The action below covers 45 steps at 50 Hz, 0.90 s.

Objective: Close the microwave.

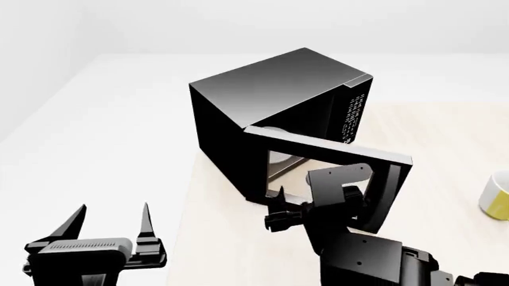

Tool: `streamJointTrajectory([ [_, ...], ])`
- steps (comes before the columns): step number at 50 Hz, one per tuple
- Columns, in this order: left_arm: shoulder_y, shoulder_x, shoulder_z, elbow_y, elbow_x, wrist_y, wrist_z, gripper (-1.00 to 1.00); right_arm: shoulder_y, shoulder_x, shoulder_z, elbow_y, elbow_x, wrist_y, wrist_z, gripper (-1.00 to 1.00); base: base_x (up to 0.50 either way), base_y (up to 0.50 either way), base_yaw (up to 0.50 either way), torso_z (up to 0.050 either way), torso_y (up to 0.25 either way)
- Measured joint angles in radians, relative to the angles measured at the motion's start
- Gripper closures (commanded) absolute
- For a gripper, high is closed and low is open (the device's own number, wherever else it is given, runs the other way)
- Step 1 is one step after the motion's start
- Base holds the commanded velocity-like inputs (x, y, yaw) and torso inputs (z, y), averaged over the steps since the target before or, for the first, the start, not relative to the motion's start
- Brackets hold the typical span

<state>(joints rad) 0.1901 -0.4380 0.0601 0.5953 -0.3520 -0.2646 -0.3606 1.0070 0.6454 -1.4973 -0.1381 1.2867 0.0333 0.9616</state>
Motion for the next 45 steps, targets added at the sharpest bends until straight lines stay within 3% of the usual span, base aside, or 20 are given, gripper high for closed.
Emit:
streamJointTrajectory([
  [45, -0.002, -0.007, 0.005, -0.002, -0.010, 0.001, -0.008, -1.00, 0.033, -0.058, 0.032, 0.227, 0.048, 0.033, -0.124, -1.00, 0.00, 0.00, 0.00, 0.000, 0.000],
])
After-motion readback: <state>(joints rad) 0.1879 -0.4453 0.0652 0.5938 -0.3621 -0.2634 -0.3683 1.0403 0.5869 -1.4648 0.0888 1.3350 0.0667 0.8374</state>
